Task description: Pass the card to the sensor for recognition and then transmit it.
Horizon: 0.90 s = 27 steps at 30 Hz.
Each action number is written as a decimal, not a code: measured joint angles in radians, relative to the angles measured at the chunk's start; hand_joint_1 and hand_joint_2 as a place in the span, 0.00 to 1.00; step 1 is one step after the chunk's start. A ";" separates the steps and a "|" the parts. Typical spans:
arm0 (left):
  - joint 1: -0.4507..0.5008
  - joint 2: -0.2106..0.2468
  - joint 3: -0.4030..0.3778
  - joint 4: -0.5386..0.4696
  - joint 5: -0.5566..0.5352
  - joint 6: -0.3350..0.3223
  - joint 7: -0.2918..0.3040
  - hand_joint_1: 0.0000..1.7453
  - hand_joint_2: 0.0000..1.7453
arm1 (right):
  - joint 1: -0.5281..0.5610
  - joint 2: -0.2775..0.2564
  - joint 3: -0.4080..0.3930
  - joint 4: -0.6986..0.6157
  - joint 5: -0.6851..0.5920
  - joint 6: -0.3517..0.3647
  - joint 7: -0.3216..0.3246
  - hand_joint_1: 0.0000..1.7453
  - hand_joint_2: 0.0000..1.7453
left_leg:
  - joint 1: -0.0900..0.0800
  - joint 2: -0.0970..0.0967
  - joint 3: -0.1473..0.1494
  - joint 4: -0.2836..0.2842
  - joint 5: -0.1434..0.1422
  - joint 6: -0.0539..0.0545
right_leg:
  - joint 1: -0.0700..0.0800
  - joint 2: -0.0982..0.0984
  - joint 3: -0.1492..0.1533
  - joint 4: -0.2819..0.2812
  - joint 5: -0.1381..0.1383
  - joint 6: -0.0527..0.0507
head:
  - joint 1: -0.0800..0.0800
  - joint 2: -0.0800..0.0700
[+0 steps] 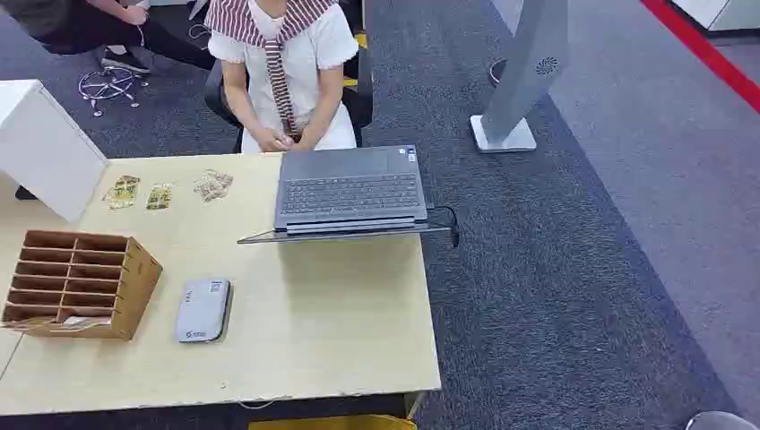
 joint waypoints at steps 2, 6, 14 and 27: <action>-0.005 -0.005 0.057 -0.008 0.000 -0.018 -0.013 0.00 0.00 | -0.012 0.001 0.000 0.001 -0.014 -0.002 -0.020 0.00 0.00 | 0.000 0.000 0.000 0.000 0.000 0.000 | 0.000 0.000 0.000 0.000 0.000 0.000 | 0.000 0.000; -0.014 -0.018 0.166 -0.024 -0.003 -0.049 -0.036 0.00 1.00 | -0.035 0.006 0.000 0.004 -0.034 -0.004 -0.057 0.00 0.00 | 0.000 0.000 0.000 0.000 0.000 0.000 | 0.000 0.000 0.000 0.000 0.000 0.000 | 0.000 0.000; -0.040 -0.057 0.447 -0.076 -0.006 -0.142 -0.104 0.00 1.00 | -0.085 0.012 -0.001 0.018 -0.076 -0.020 -0.150 0.00 0.00 | 0.000 0.000 0.000 0.000 0.000 0.000 | 0.000 0.000 0.000 0.000 0.000 0.000 | 0.000 0.000; -0.083 -0.159 0.825 -0.282 0.010 -0.303 -0.220 0.00 1.00 | -0.115 0.015 -0.011 0.077 -0.117 -0.137 -0.205 0.00 0.00 | 0.000 0.000 0.000 0.000 0.000 0.000 | 0.000 0.000 0.000 0.000 0.000 0.000 | 0.000 0.000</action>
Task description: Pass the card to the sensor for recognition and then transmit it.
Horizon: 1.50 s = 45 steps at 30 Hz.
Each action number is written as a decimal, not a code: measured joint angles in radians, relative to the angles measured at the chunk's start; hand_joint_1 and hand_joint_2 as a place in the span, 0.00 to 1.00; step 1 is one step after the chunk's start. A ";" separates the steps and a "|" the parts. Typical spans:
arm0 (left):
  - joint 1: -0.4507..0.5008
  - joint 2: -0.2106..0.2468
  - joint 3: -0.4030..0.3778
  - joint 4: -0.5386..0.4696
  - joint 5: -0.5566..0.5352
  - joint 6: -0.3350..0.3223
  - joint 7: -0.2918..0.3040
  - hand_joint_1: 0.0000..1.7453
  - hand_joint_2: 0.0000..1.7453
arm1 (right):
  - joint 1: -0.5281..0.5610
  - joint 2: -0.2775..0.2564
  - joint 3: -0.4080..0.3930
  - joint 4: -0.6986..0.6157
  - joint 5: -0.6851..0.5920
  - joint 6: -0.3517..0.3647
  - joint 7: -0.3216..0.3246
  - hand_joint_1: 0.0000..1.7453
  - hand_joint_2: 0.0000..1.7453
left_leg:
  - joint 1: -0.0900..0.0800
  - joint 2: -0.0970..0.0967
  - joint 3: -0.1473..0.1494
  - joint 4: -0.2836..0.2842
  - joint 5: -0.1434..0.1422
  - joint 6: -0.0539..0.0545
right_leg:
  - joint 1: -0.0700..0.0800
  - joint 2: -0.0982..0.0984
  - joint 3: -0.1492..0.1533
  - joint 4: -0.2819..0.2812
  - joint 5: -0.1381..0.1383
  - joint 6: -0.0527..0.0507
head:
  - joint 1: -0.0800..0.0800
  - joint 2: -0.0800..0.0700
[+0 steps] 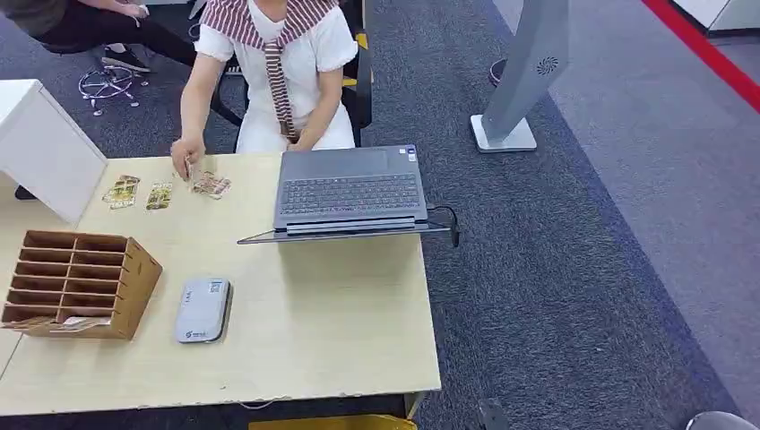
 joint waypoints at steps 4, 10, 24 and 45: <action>-0.015 -0.024 0.091 -0.082 0.000 -0.034 -0.046 0.00 1.00 | 0.000 0.002 0.003 0.025 0.013 -0.053 0.049 0.00 0.00 | 0.000 0.000 0.000 0.000 0.000 0.000 | 0.000 0.000 0.000 0.000 0.000 0.000 | 0.000 0.000; -0.035 -0.055 0.207 -0.212 0.013 -0.066 -0.107 0.00 1.00 | 0.000 0.013 0.016 0.055 0.036 -0.122 0.145 0.00 0.00 | 0.000 0.000 0.000 0.000 0.000 0.000 | 0.000 0.000 0.000 0.000 0.000 0.000 | 0.000 0.000; 0.013 -0.112 0.303 -0.541 0.097 -0.017 -0.237 0.00 1.00 | -0.001 0.033 0.061 0.106 0.089 -0.231 0.304 0.00 1.00 | 0.000 0.000 0.000 0.000 0.000 0.000 | 0.000 0.000 0.000 0.000 -0.001 0.000 | 0.000 0.000; 0.195 -0.110 -0.066 -0.977 -0.090 0.336 -0.322 0.00 1.00 | -0.007 0.039 0.129 0.122 0.161 -0.232 0.316 0.00 1.00 | 0.001 0.000 0.002 0.000 0.000 0.000 | 0.001 0.000 0.002 0.000 0.000 0.000 | 0.000 0.000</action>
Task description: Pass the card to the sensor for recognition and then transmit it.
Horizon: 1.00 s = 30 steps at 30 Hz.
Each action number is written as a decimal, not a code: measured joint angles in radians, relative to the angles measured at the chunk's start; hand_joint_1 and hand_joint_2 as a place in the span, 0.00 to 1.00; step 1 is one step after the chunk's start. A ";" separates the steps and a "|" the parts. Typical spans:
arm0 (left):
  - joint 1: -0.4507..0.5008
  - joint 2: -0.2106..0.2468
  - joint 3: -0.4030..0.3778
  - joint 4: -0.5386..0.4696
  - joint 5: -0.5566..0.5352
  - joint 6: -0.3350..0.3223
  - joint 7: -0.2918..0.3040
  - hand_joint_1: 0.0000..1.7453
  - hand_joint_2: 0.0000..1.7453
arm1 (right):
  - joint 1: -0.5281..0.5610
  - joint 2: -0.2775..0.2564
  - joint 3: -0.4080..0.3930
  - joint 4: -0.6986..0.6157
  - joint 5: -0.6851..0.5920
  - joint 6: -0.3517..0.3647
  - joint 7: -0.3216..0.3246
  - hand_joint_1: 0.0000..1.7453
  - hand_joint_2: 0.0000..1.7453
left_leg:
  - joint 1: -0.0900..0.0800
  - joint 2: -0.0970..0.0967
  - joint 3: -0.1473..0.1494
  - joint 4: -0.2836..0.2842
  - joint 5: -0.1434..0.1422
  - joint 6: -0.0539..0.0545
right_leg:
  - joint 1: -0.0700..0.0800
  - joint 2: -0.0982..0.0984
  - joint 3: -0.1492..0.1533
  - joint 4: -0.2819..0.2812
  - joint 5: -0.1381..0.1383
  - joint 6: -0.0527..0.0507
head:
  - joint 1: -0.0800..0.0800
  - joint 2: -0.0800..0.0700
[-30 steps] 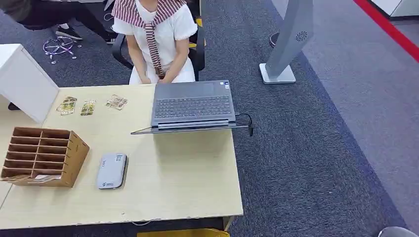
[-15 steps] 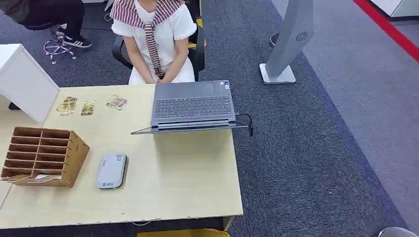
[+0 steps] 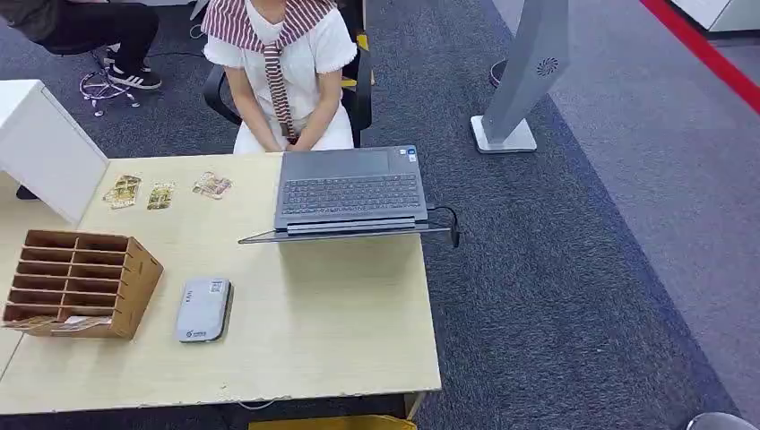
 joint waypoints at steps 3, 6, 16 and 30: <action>-0.005 0.027 -0.060 -0.020 -0.079 0.045 0.021 0.00 1.00 | -0.004 0.000 0.005 0.000 0.013 0.003 0.005 0.00 1.00 | 0.000 0.000 0.001 0.000 0.000 0.000 | 0.000 0.001 0.000 0.000 0.000 0.000 | 0.000 0.000; -0.018 0.054 -0.119 -0.030 -0.160 0.080 0.055 0.00 1.00 | -0.007 -0.001 0.014 0.001 0.021 0.010 0.006 0.00 1.00 | 0.000 0.000 0.001 0.000 0.000 -0.001 | 0.000 0.001 0.000 0.000 0.000 0.000 | 0.000 0.000; -0.121 0.156 -0.318 -0.019 -0.407 0.141 0.183 0.00 1.00 | -0.018 -0.006 0.045 0.005 0.054 0.025 0.021 0.00 1.00 | 0.000 0.001 0.002 0.000 0.001 0.000 | 0.001 0.002 0.001 0.000 0.001 -0.001 | 0.000 0.000; -0.328 0.299 -0.608 0.088 -0.751 0.196 0.370 0.00 1.00 | -0.035 -0.014 0.080 0.009 0.098 0.055 0.045 0.00 1.00 | 0.000 0.003 0.003 0.000 0.001 0.000 | 0.001 0.003 0.001 0.000 0.002 -0.003 | 0.000 0.000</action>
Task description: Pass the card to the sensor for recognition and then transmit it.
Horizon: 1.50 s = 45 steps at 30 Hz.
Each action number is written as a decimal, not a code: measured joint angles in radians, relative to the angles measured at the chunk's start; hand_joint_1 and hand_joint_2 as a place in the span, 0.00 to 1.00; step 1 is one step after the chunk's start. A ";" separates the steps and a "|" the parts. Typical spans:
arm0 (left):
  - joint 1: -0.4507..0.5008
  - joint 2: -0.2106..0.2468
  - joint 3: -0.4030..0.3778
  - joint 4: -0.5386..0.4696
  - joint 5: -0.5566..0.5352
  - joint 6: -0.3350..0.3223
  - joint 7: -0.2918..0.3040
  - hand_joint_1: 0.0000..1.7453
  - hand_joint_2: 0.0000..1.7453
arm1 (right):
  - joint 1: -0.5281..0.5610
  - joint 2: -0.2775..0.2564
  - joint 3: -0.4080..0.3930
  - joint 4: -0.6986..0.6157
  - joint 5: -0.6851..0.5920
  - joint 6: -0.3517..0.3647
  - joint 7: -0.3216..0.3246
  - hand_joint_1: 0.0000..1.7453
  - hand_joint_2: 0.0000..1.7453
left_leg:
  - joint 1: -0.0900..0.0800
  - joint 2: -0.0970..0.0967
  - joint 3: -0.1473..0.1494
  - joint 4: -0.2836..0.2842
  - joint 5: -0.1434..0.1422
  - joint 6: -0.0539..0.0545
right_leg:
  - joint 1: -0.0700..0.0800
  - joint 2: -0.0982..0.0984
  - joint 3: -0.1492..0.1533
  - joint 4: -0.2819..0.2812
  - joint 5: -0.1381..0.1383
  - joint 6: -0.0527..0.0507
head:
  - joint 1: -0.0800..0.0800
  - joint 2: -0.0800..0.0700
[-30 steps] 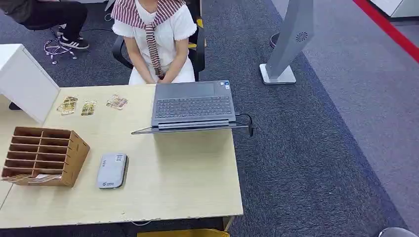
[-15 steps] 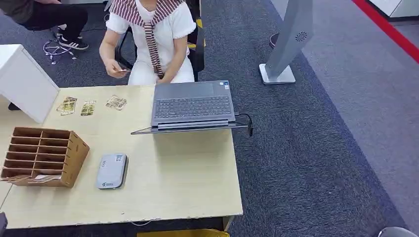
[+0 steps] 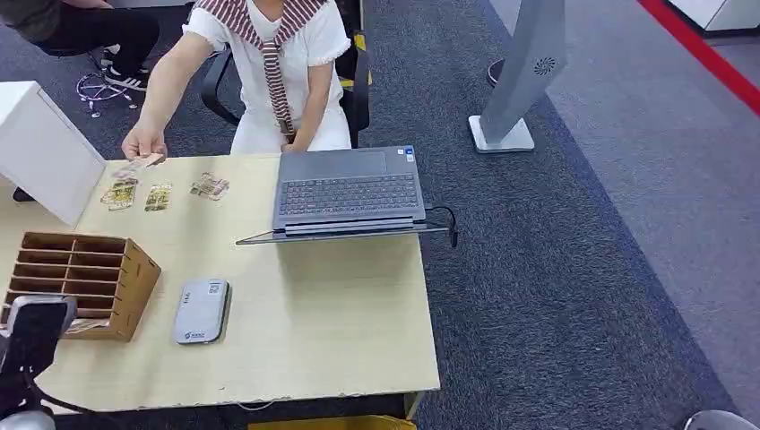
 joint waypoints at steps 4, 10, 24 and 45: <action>-0.042 0.028 -0.053 0.032 -0.058 0.011 0.033 0.00 1.00 | -0.003 -0.001 0.005 0.000 0.010 0.005 0.005 0.00 1.00 | 0.000 0.000 0.000 0.000 0.000 0.000 | 0.000 0.000 0.000 0.000 0.000 0.000 | 0.000 0.000; -0.130 0.089 -0.167 0.096 -0.194 0.031 0.105 0.00 1.00 | -0.010 -0.004 0.025 0.001 0.029 0.019 0.018 0.00 1.00 | 0.000 0.000 0.000 0.000 0.000 0.000 | 0.000 0.000 0.000 0.000 0.001 0.000 | 0.000 0.000; -0.321 0.231 -0.391 0.264 -0.513 0.081 0.276 0.00 1.00 | -0.029 -0.011 0.068 0.002 0.094 0.051 0.045 0.00 1.00 | 0.001 0.002 0.001 0.001 0.001 -0.001 | 0.001 0.003 0.000 0.001 0.002 0.000 | 0.000 0.000; -0.402 0.318 -0.524 0.422 -0.623 0.119 0.351 1.00 1.00 | -0.037 -0.015 0.096 0.006 0.117 0.068 0.062 0.00 1.00 | 0.002 0.003 0.000 0.001 0.001 -0.001 | 0.002 0.003 0.000 0.001 0.002 -0.001 | 0.000 0.000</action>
